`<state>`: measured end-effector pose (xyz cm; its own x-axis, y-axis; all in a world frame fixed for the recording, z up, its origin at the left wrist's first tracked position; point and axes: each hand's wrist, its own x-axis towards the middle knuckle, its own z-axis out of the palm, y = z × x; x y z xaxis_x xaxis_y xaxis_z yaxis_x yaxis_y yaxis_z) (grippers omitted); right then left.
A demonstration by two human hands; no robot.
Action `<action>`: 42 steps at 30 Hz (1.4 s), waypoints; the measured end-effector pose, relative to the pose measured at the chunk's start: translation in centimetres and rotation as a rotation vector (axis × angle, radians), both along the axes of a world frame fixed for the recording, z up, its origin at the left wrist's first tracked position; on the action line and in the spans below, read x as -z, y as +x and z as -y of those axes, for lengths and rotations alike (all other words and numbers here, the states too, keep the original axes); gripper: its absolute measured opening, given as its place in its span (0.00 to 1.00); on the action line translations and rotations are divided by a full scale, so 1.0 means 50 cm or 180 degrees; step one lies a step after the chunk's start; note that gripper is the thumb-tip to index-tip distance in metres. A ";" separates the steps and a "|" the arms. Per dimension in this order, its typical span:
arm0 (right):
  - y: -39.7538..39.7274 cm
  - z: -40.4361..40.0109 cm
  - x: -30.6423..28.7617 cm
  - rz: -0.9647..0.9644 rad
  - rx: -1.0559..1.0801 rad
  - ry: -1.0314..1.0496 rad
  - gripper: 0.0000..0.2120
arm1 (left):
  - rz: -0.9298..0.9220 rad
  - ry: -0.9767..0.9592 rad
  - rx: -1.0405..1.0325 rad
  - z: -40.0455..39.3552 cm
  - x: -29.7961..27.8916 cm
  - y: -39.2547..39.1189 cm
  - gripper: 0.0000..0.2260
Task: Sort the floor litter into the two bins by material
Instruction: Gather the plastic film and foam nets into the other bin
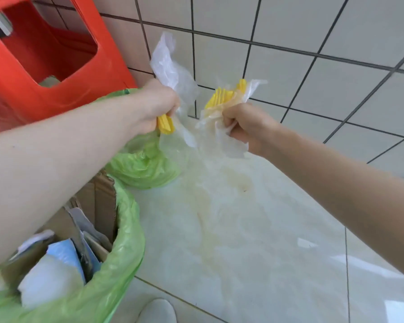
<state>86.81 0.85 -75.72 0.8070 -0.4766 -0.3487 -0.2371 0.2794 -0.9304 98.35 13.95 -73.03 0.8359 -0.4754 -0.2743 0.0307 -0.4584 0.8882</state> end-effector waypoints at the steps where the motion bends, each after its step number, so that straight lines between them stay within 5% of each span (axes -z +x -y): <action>1: 0.025 -0.010 -0.008 0.0068 0.0071 0.0035 0.15 | 0.0133 -0.0094 -0.0098 -0.011 -0.012 0.026 0.11; 6: 0.155 -0.069 -0.030 0.0457 0.0151 0.0542 0.17 | 0.0551 -0.0506 -0.0144 -0.082 -0.015 0.149 0.25; 11: 0.262 -0.130 0.006 0.0407 0.0041 0.0124 0.11 | 0.0792 -0.0371 0.0091 -0.137 0.051 0.211 0.14; 13: 0.287 -0.143 0.025 0.0383 -0.0094 -0.0307 0.13 | 0.0959 0.0146 0.0048 -0.149 0.085 0.234 0.24; 15: 0.309 -0.154 0.047 0.0383 -0.0350 -0.0936 0.12 | 0.1314 0.1420 0.0185 -0.156 0.120 0.251 0.34; 17: 0.329 -0.163 0.071 0.0241 -0.0680 -0.1760 0.03 | 0.1817 0.2518 0.0672 -0.156 0.142 0.250 0.32; 21: 0.347 -0.165 0.097 -0.0405 -0.1487 -0.3299 0.17 | 0.1166 0.2511 0.1545 -0.173 0.143 0.247 0.34; 26: 0.338 -0.172 0.095 -0.1148 -0.2625 -0.4269 0.19 | 0.1092 0.3004 0.2232 -0.183 0.147 0.240 0.20; 34: 0.382 -0.174 0.134 -0.1677 -0.3632 -0.4638 0.18 | 0.1006 0.3595 0.2684 -0.139 0.209 0.235 0.14; 42: 0.407 -0.173 0.123 -0.1851 -0.4435 -0.4520 0.17 | 0.0586 0.3434 0.2760 -0.148 0.195 0.238 0.13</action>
